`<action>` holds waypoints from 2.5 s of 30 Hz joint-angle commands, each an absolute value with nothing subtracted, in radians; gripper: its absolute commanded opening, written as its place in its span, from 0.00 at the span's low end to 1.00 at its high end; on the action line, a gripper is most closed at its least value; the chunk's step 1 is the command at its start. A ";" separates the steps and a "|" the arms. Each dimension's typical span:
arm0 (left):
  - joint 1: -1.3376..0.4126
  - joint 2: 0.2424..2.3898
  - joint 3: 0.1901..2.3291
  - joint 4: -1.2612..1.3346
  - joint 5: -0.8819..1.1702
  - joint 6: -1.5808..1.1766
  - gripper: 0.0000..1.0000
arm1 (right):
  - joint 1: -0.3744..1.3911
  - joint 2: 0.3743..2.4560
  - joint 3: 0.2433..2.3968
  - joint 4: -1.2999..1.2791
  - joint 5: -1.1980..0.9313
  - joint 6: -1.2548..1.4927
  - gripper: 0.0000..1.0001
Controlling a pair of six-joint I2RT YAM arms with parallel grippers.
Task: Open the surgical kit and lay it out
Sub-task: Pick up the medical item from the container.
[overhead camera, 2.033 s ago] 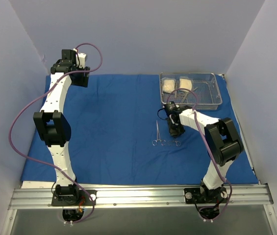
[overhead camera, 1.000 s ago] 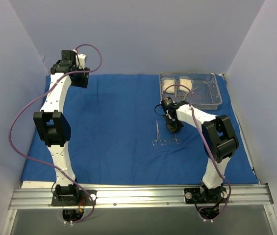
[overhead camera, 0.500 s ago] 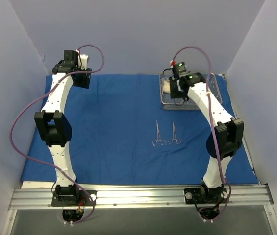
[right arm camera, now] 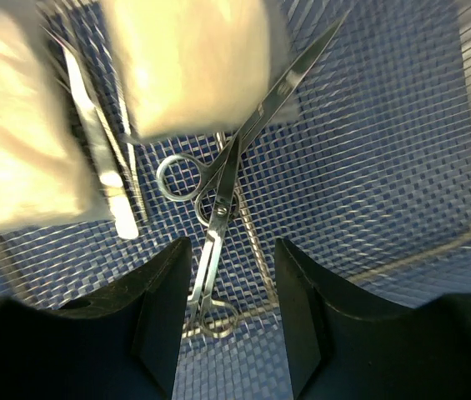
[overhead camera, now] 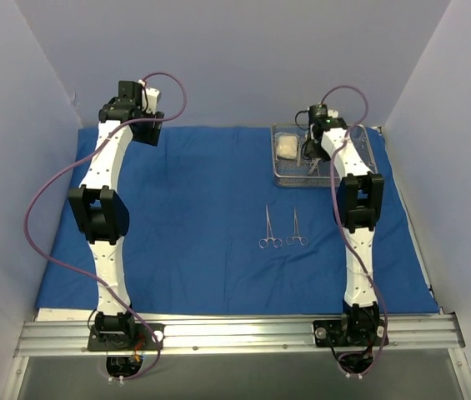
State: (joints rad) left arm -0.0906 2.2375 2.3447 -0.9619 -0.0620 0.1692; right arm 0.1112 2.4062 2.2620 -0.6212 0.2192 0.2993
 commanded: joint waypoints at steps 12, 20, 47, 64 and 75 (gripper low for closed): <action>-0.080 2.299 2.433 -0.980 -0.103 0.186 0.71 | 0.127 2.497 2.206 -0.644 0.221 0.409 0.35; -0.078 2.312 2.433 -0.969 -0.106 0.184 0.71 | 0.133 2.459 2.065 -0.583 0.135 0.439 0.32; -0.078 2.298 2.428 -0.963 -0.126 0.198 0.71 | 0.097 2.292 2.066 -0.477 0.054 0.390 0.00; -0.083 2.278 2.450 -0.965 -0.149 0.210 0.71 | 0.110 2.145 2.089 -0.426 0.023 0.238 0.00; -0.120 2.278 2.438 -0.936 -0.077 0.160 0.71 | 0.212 1.700 1.460 -0.443 -0.037 0.103 0.00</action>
